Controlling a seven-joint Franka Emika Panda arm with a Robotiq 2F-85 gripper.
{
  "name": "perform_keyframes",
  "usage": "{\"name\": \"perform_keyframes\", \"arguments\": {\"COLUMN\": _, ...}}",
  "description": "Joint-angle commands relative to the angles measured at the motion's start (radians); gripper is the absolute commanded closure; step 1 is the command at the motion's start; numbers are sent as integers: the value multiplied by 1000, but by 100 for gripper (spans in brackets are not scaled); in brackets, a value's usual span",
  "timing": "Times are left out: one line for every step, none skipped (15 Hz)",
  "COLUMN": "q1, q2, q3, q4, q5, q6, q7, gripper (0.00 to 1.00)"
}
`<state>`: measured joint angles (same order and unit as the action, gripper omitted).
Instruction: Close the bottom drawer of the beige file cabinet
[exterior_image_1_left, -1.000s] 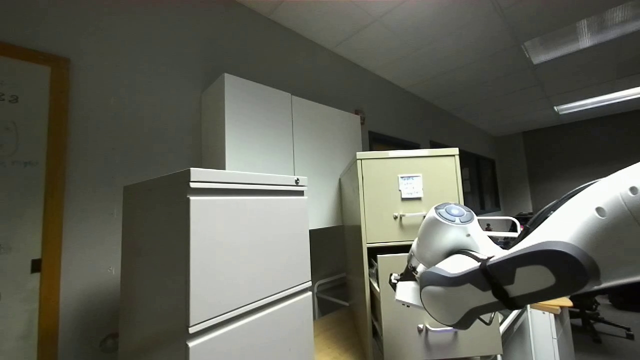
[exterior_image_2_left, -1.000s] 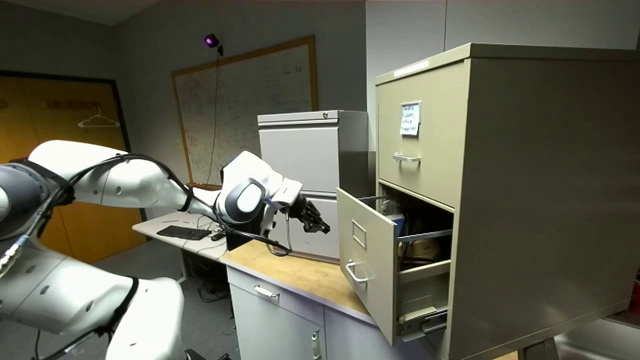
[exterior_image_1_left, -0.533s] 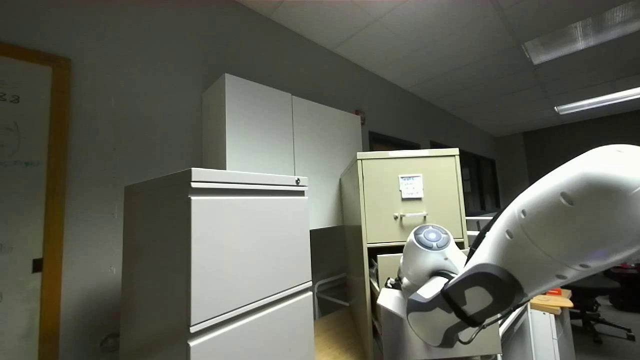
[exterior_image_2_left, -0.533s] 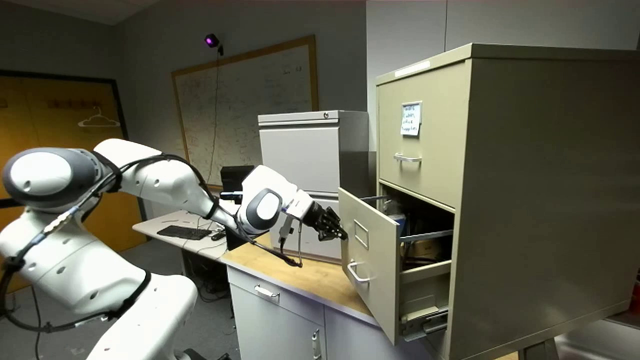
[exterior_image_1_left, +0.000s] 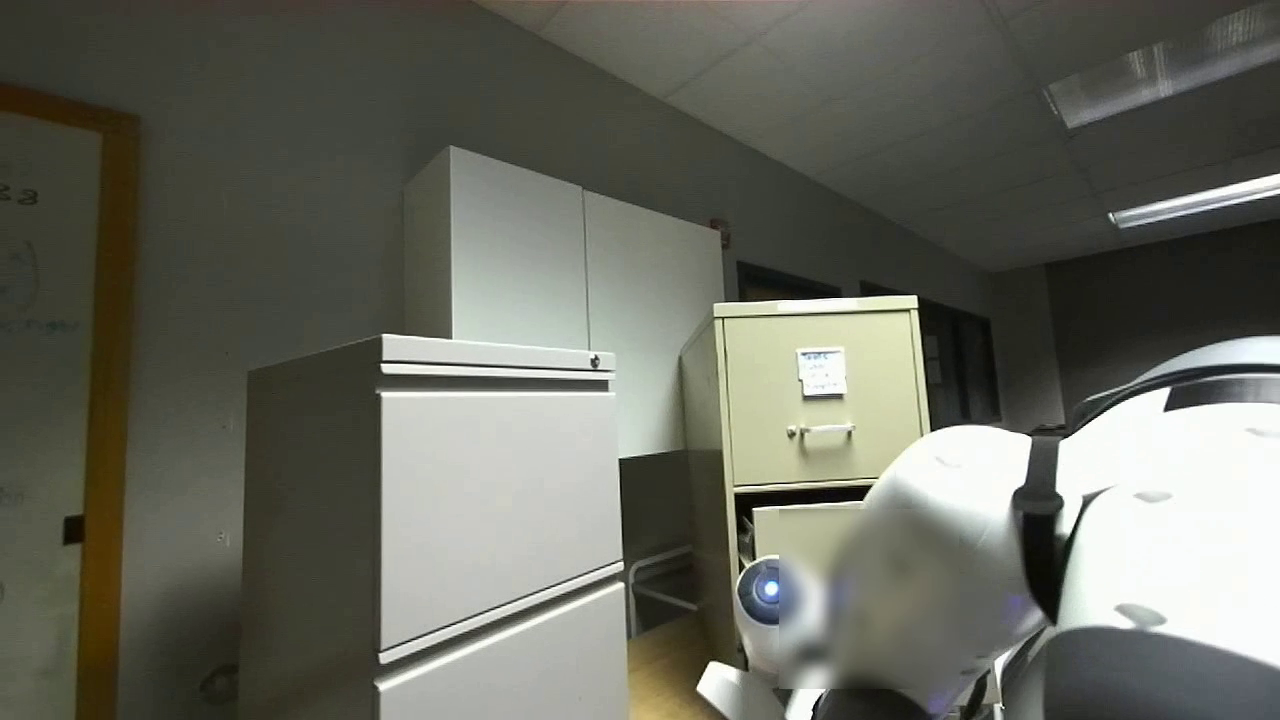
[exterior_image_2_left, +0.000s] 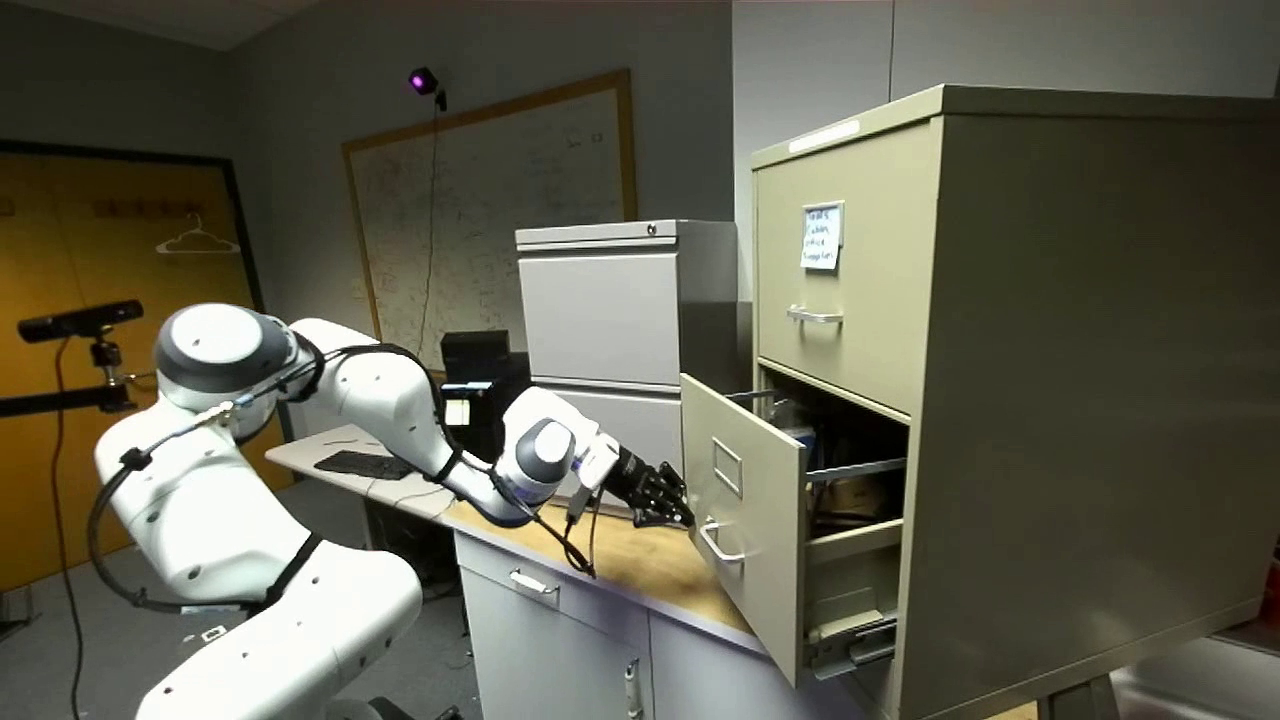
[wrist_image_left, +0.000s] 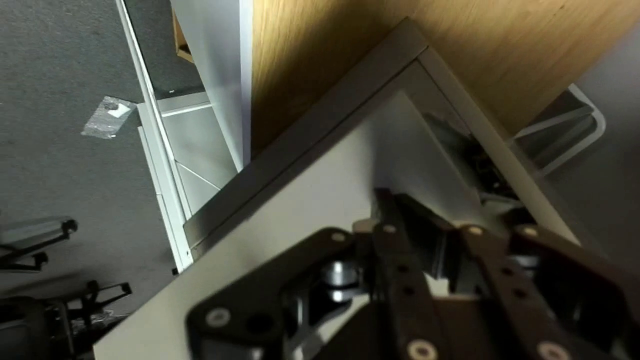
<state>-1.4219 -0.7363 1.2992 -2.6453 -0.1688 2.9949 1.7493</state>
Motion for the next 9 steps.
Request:
{"name": "perform_keyframes", "arguments": {"q1": -241, "q2": -137, "q3": 239, "q4": 165, "q5": 93, "q6": -20, "q7": 107, "gripper": 94}}
{"name": "perform_keyframes", "arguments": {"q1": -287, "q2": -183, "q3": 282, "q4": 202, "q5": 121, "q6": -34, "q7": 127, "gripper": 93}}
{"name": "perform_keyframes", "arguments": {"q1": -326, "q2": -230, "q3": 313, "q4": 238, "q5": 146, "q6": -50, "q7": 145, "gripper": 93}}
{"name": "perform_keyframes", "arguments": {"q1": -365, "q2": -275, "q3": 340, "q4": 277, "q5": 167, "q6": -69, "q7": 160, "gripper": 93}}
{"name": "perform_keyframes", "arguments": {"q1": -394, "q2": -310, "q3": 357, "q4": 310, "q5": 187, "q6": -91, "q7": 173, "gripper": 93}}
{"name": "perform_keyframes", "arguments": {"q1": -416, "q2": -350, "q3": 366, "q4": 341, "q5": 205, "q6": -107, "q7": 186, "gripper": 93}}
{"name": "perform_keyframes", "arguments": {"q1": -435, "q2": -395, "q3": 370, "q4": 368, "q5": 217, "q6": -121, "q7": 198, "gripper": 93}}
{"name": "perform_keyframes", "arguments": {"q1": -450, "q2": -434, "q3": 371, "q4": 392, "q5": 228, "q6": -135, "q7": 211, "gripper": 93}}
{"name": "perform_keyframes", "arguments": {"q1": -462, "q2": -473, "q3": 370, "q4": 413, "q5": 236, "q6": -144, "q7": 224, "gripper": 93}}
